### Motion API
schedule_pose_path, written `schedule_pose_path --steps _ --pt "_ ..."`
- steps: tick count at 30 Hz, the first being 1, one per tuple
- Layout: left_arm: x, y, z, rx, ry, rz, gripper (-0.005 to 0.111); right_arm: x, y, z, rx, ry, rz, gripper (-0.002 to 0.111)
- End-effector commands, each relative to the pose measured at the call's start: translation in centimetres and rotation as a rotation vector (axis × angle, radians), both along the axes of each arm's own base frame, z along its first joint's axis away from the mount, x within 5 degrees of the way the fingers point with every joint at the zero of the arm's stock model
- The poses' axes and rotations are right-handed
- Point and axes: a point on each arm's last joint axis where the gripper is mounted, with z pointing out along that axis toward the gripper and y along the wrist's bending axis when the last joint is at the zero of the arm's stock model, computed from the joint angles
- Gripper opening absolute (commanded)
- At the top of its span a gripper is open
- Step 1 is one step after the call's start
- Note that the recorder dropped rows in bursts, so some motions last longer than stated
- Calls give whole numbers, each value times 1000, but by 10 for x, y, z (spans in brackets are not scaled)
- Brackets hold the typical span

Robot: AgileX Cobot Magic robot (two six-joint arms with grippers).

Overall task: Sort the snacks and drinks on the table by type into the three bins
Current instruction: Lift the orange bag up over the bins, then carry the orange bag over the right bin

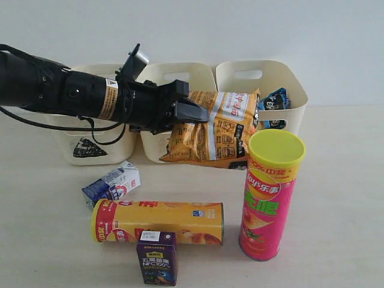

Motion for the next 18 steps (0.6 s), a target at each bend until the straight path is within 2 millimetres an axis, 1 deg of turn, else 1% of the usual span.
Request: schedule_pose_path --steps 1,5,8,12,14,18 --pt "7 1 30 -34 -83 58 4 0 0 -1 -10 -8 1 0" --pt "15 0 51 -53 -152 78 4 0 0 -1 -10 -8 1 0" --pt "22 -4 70 -80 -210 87 4 0 0 -1 -10 -8 1 0" --pt "32 -6 89 -76 -286 163 4 0 0 -1 -10 -8 1 0" --pt "33 -14 95 -65 -325 174 4 0 0 -1 -10 -8 1 0" --pt "37 -38 98 -21 -402 195 4 0 0 -1 -10 -8 1 0"
